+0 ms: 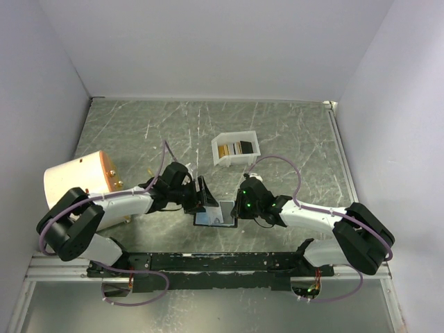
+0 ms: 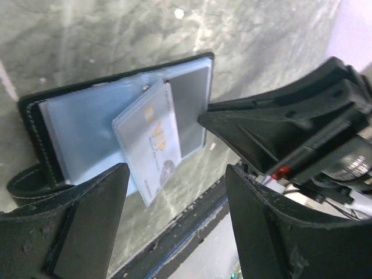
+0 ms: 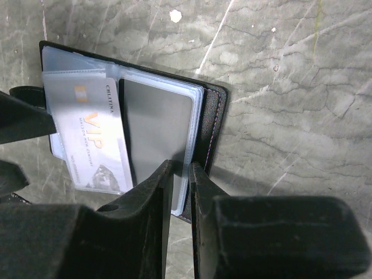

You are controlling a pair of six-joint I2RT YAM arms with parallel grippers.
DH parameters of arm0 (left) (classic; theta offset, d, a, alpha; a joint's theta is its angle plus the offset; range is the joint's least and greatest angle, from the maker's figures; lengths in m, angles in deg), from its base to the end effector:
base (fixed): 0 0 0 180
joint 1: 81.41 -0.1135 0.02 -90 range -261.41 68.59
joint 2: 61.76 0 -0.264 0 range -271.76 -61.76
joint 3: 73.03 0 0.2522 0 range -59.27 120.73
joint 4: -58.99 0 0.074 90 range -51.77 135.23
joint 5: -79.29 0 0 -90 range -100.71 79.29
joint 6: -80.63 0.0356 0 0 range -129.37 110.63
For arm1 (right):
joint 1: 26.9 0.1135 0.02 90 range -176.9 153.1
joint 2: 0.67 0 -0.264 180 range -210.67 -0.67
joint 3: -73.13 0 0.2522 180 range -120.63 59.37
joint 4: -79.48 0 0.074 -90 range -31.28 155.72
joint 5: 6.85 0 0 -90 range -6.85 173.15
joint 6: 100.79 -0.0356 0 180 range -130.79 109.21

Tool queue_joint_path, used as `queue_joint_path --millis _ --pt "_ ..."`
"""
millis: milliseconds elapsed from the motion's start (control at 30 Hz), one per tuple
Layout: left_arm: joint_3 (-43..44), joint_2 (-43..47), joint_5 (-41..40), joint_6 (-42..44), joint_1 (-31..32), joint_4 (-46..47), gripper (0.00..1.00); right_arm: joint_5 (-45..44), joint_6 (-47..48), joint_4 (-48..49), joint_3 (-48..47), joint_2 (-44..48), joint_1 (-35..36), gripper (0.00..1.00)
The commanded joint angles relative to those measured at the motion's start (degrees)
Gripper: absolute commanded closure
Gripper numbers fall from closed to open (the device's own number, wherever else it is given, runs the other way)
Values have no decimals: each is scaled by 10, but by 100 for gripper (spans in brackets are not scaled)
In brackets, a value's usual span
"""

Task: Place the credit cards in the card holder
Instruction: Insert the credit card into the card holder.

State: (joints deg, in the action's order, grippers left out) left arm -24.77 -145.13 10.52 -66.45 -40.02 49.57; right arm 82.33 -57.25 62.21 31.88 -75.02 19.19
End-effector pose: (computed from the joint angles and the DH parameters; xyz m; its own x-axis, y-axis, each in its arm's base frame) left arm 0.1957 -0.1897 0.1555 -0.9658 -0.1918 -0.1743 -0.0014 0.6765 -0.7364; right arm 0.1599 0.1653 0.1456 -0.8855 0.1252 -0.4474 -0.1047 0.8844 0.4548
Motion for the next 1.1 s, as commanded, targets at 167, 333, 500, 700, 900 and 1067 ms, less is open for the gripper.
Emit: queue_joint_path --millis 167,333,500,700,900,1067 --pt "-18 38 56 -44 -2 101 22 -4 1 2 12 -2 -2 83" --pt "-22 20 82 -58 -1 157 21 -5 3 -4 7 1 -2 79" --pt "-13 -9 101 -64 2 193 16 -8 6 -14 -5 -2 -1 74" --pt "11 -43 110 -58 12 206 15 -38 14 -53 -25 15 -2 69" --pt "28 -58 107 -44 20 201 14 -117 31 -131 -60 53 -10 63" --pt "47 -83 111 -39 22 211 14 -134 39 -154 -77 70 -18 61"
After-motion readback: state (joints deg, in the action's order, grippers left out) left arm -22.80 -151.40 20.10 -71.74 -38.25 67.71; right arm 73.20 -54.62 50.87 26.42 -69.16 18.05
